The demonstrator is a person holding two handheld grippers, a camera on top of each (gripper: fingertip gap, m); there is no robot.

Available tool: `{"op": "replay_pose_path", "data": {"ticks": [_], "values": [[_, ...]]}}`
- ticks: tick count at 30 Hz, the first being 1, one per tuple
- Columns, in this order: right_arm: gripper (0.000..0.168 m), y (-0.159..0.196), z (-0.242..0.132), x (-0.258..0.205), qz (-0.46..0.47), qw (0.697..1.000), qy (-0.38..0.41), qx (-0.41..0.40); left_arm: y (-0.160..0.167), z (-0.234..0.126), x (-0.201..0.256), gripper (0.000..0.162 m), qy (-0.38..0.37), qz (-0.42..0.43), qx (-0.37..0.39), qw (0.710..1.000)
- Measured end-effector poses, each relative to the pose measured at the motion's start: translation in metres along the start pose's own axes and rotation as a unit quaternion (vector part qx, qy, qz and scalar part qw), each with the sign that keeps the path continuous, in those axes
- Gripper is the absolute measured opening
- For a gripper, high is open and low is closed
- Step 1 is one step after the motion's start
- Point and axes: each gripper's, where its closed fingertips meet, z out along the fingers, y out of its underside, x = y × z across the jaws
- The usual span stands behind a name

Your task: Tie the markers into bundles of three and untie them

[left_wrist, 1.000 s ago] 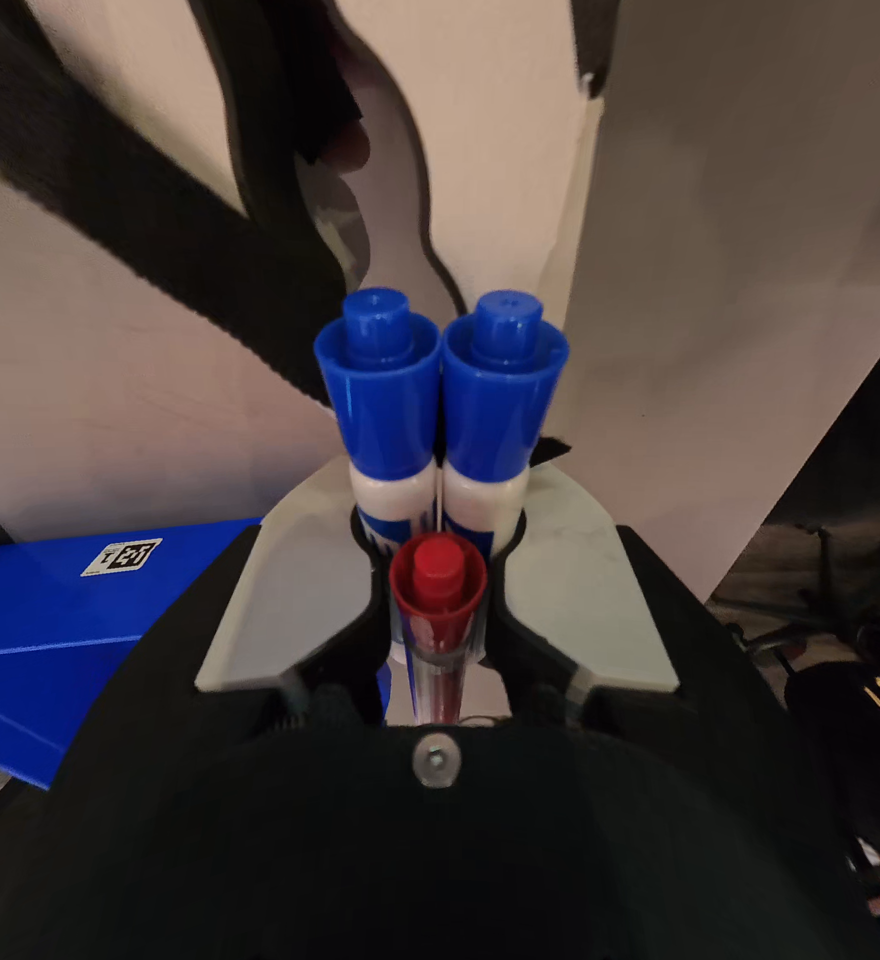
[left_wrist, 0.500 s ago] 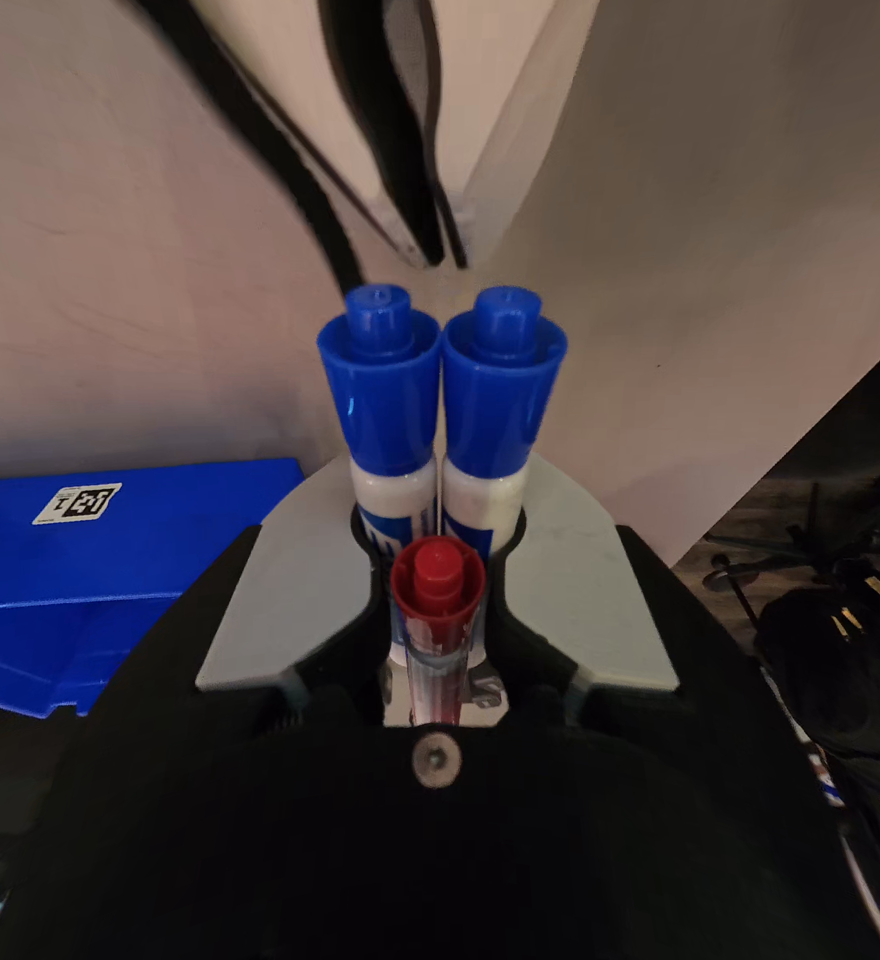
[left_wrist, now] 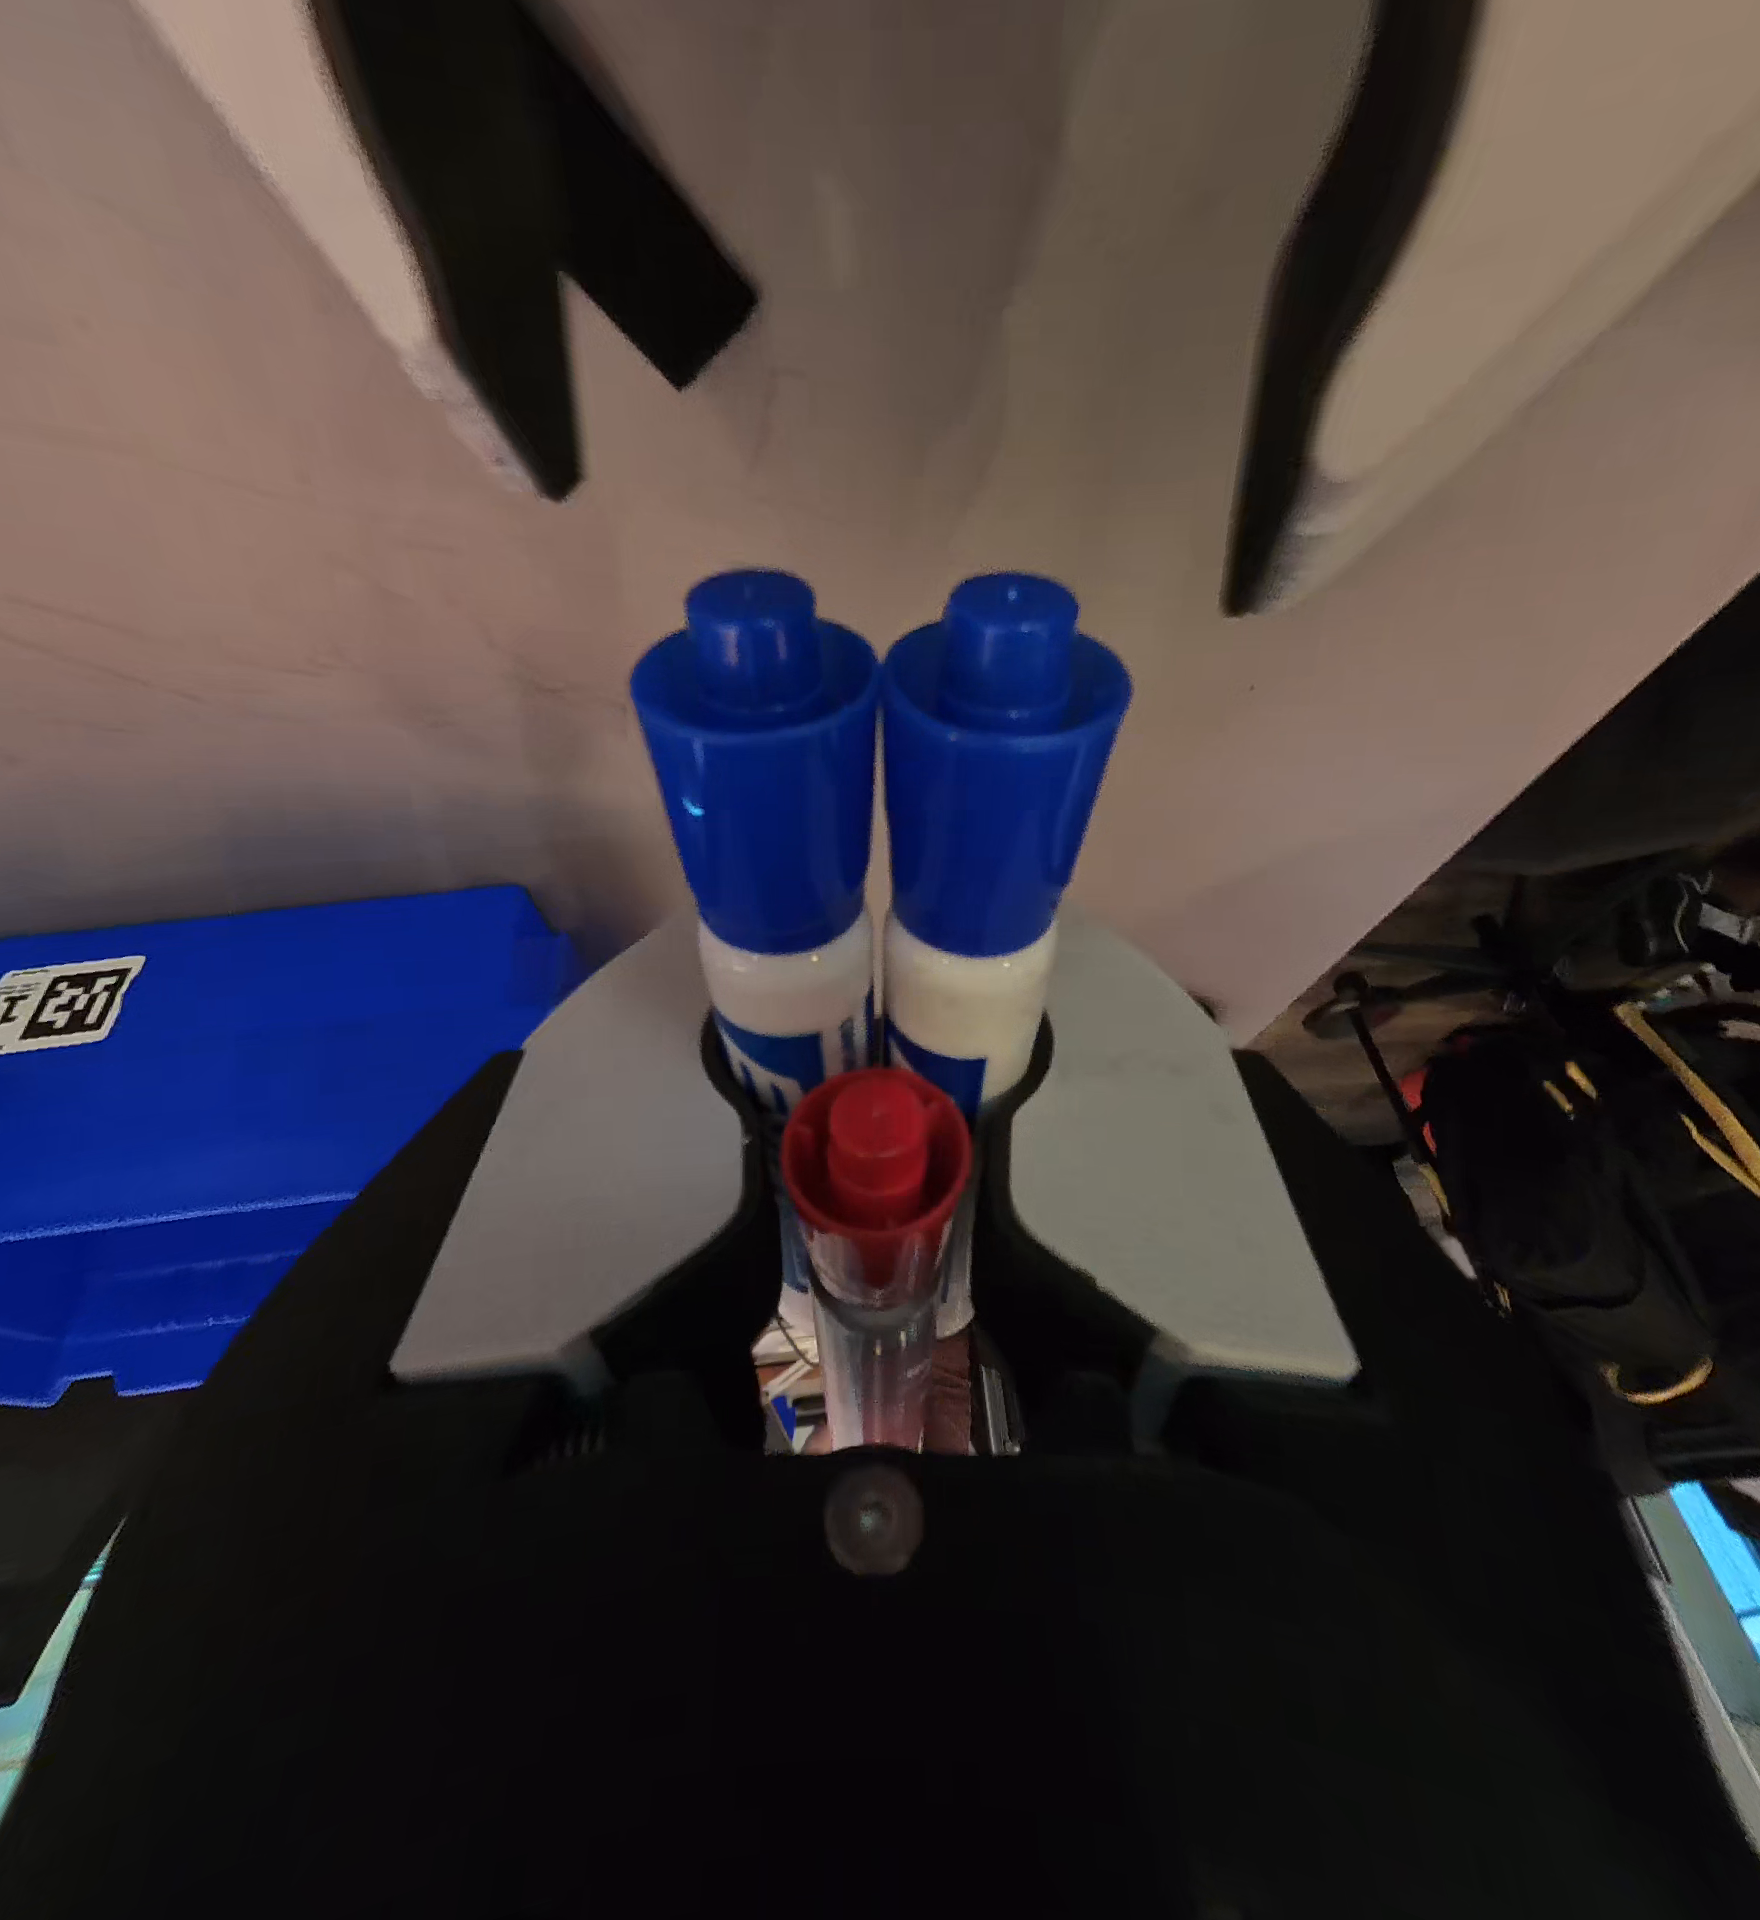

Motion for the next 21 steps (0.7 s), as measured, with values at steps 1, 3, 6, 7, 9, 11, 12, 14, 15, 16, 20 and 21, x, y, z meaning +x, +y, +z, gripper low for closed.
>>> {"op": "replay_pose_path", "data": {"ticks": [1,3,6,7,9,11,12,14,15,16,20,21], "values": [[0.060,0.000,0.000,0.002,0.002,1.000,0.004,0.003,-0.001,-0.001,-0.001,0.042,-0.001,0.001,-0.002,1.000],[0.056,-0.002,0.001,0.002,0.005,1.000,0.000,0.007,-0.003,-0.002,0.001,0.042,0.006,0.002,-0.006,1.000],[0.048,-0.005,0.001,0.001,-0.001,1.000,0.001,0.013,-0.008,-0.003,-0.002,0.042,-0.005,0.005,-0.011,1.000],[0.048,-0.004,0.001,0.001,-0.001,1.000,0.000,0.010,-0.007,-0.003,0.000,0.042,0.004,0.005,-0.018,1.000],[0.047,-0.004,0.001,0.001,-0.003,1.000,0.000,0.014,-0.008,-0.004,-0.005,0.042,-0.010,0.008,-0.020,1.000],[0.048,-0.006,-0.001,0.001,-0.008,1.000,0.000,0.020,-0.009,-0.005,-0.003,0.042,-0.002,0.009,-0.026,1.000],[0.047,-0.008,-0.002,0.001,-0.009,1.000,0.001,0.021,-0.013,-0.006,-0.008,0.042,-0.022,0.017,-0.019,0.999],[0.047,-0.009,-0.003,0.001,-0.012,1.000,0.001,0.020,-0.019,-0.007,-0.005,0.042,-0.009,0.009,-0.001,1.000],[0.047,-0.008,-0.003,0.002,-0.014,1.000,0.003,0.019,-0.019,-0.007,-0.008,0.041,-0.019,0.012,-0.004,1.000],[0.045,-0.007,-0.003,0.002,-0.015,1.000,0.004,0.017,-0.019,-0.006,-0.011,0.041,-0.026,0.013,-0.006,1.000],[0.045,-0.006,-0.003,0.003,-0.012,1.000,0.002,0.015,-0.017,-0.004,-0.010,0.041,-0.022,0.014,-0.009,1.000],[0.047,-0.006,-0.004,0.004,-0.016,1.000,0.005,0.014,-0.017,-0.004,-0.007,0.041,-0.014,0.011,-0.009,1.000]]}}
